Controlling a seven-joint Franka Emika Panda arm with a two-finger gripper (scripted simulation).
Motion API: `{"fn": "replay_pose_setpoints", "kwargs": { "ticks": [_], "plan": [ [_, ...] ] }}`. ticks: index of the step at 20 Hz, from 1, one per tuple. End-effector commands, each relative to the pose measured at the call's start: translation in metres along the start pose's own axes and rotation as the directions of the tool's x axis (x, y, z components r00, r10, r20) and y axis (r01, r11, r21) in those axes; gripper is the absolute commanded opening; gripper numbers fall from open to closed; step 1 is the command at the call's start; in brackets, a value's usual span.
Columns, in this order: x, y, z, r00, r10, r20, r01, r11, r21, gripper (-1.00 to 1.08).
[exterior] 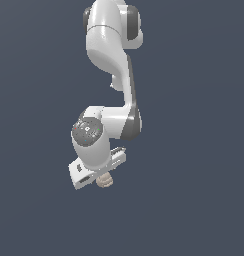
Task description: Pick up the object and move it to a goal position.
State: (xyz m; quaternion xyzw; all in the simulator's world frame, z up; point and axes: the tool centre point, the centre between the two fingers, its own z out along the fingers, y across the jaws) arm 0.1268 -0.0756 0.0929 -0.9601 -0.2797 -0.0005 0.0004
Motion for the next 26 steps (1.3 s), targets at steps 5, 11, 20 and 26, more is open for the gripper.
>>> {"fn": "replay_pose_setpoints", "kwargs": {
  "ticks": [5, 11, 20, 26],
  "plan": [
    [-0.001, 0.003, 0.003, 1.0, -0.01, 0.001, 0.01, 1.0, 0.0, 1.0],
    [-0.001, 0.003, 0.023, 1.0, -0.011, 0.001, 0.011, 1.0, 0.0, 1.0],
    [-0.001, 0.003, 0.055, 1.0, -0.014, 0.001, 0.014, 1.0, -0.001, 1.0],
    [0.0, 0.004, 0.053, 1.0, -0.014, 0.001, 0.014, 1.0, -0.001, -1.0]
  ]
}}
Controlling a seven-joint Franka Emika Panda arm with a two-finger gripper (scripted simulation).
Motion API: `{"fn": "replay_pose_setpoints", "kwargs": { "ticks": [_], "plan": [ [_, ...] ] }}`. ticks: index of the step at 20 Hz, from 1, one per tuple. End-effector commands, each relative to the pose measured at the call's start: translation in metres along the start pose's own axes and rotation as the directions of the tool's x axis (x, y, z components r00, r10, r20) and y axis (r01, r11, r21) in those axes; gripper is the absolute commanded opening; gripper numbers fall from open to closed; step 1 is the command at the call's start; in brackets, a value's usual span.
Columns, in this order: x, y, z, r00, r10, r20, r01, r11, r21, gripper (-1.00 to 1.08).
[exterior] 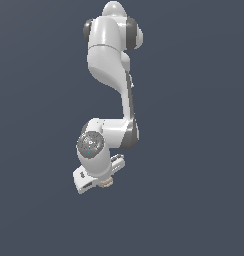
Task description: Pick up the object and move it to a goal position.
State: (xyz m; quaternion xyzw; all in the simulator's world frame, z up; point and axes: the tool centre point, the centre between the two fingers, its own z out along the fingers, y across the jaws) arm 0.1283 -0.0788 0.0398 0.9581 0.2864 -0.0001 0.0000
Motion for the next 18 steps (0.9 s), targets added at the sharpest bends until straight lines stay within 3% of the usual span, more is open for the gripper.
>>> {"fn": "replay_pose_setpoints", "kwargs": {
  "ticks": [1, 11, 18],
  "plan": [
    [0.0, 0.0, 0.0, 1.0, 0.0, 0.0, 0.0, 1.0, 0.0, -1.0],
    [0.001, -0.002, -0.002, 1.0, 0.0, 0.0, 0.0, 1.0, 0.0, -1.0],
    [0.006, -0.019, -0.022, 1.0, 0.0, 0.0, 0.0, 1.0, 0.0, -1.0]
  ]
}}
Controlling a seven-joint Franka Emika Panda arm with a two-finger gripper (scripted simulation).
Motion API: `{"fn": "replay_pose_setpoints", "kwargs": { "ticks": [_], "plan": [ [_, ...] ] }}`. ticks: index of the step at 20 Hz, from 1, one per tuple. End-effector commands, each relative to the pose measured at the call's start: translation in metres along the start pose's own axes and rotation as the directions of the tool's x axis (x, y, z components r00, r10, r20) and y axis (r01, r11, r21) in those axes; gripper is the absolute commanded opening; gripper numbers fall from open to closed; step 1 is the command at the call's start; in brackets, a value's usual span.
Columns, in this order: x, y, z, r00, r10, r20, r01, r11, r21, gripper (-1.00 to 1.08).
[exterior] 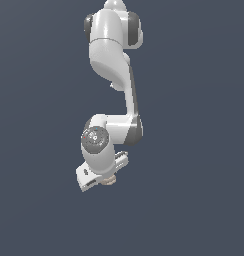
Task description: Pick up the object and move it to a goal position.
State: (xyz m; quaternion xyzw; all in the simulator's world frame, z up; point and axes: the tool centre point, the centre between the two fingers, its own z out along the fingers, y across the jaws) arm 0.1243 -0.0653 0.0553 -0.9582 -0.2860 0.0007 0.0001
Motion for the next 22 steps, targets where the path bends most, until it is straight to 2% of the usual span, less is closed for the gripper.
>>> {"fn": "replay_pose_setpoints", "kwargs": {
  "ticks": [1, 6, 22],
  "plan": [
    [0.004, -0.009, -0.011, 1.0, -0.001, -0.001, 0.001, 1.0, -0.001, -1.0],
    [0.013, -0.038, -0.044, 1.0, -0.001, -0.001, 0.001, 1.0, -0.001, -1.0],
    [0.056, -0.155, -0.184, 1.0, -0.001, 0.0, 0.001, 1.0, -0.002, -1.0]
  ]
}}
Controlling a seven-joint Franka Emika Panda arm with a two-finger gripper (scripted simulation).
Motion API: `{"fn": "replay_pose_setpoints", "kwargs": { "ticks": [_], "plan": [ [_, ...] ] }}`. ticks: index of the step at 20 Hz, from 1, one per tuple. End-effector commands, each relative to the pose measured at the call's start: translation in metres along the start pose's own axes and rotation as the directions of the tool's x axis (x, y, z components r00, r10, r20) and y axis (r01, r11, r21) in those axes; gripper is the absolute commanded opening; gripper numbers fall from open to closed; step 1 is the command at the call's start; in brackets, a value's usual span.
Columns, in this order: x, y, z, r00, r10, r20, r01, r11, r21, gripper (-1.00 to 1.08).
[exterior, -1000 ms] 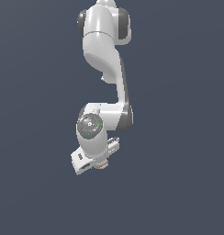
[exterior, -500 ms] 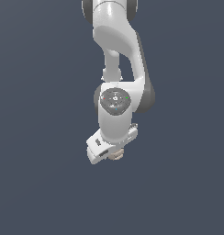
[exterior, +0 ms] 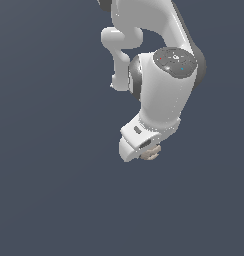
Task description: Pick up the object and move it to a goal position.
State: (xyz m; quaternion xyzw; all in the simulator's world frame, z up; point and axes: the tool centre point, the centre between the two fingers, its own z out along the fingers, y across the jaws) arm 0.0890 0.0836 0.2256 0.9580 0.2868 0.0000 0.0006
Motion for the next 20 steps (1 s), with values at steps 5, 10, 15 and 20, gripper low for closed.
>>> {"fn": "replay_pose_setpoints", "kwargs": {
  "ticks": [5, 10, 15, 20],
  "plan": [
    [0.018, -0.045, -0.055, 1.0, 0.0, 0.001, 0.0, 1.0, 0.0, -1.0],
    [0.03, -0.072, -0.088, 1.0, 0.001, 0.0, -0.001, 1.0, 0.0, -1.0],
    [0.037, -0.085, -0.105, 1.0, 0.001, 0.0, -0.001, 1.0, 0.001, -1.0],
    [0.039, -0.089, -0.11, 1.0, 0.001, 0.0, -0.001, 1.0, 0.001, -1.0]
  ]
}}
